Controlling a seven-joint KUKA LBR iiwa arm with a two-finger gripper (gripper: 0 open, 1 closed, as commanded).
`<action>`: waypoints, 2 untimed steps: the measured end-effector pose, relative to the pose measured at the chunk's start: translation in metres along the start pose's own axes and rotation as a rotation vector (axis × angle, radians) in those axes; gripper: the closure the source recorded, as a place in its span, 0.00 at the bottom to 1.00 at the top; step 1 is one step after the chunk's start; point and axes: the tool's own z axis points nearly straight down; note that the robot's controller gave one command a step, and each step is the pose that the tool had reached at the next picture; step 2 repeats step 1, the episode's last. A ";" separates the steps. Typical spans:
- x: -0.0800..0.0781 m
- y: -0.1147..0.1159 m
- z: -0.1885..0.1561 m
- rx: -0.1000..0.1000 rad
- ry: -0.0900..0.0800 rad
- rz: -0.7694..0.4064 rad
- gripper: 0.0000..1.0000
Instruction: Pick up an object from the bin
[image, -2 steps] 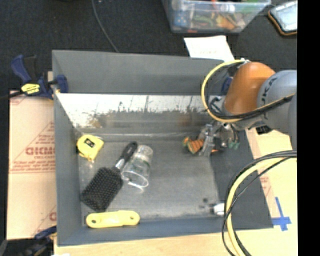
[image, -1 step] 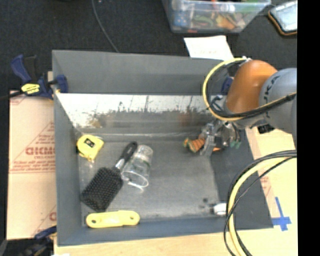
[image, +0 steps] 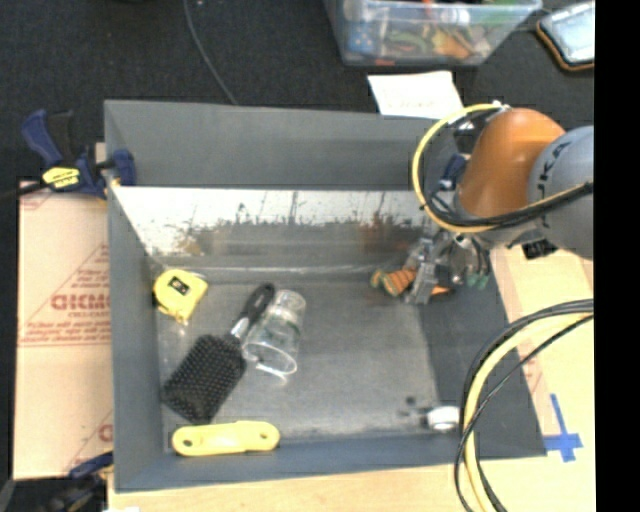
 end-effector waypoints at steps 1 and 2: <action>-0.001 0.000 -0.018 0.000 -0.002 0.000 1.00; -0.001 0.000 -0.018 0.000 -0.002 0.000 1.00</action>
Offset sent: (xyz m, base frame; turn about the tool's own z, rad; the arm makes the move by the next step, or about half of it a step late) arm 0.0004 -0.0002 0.0821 -0.0001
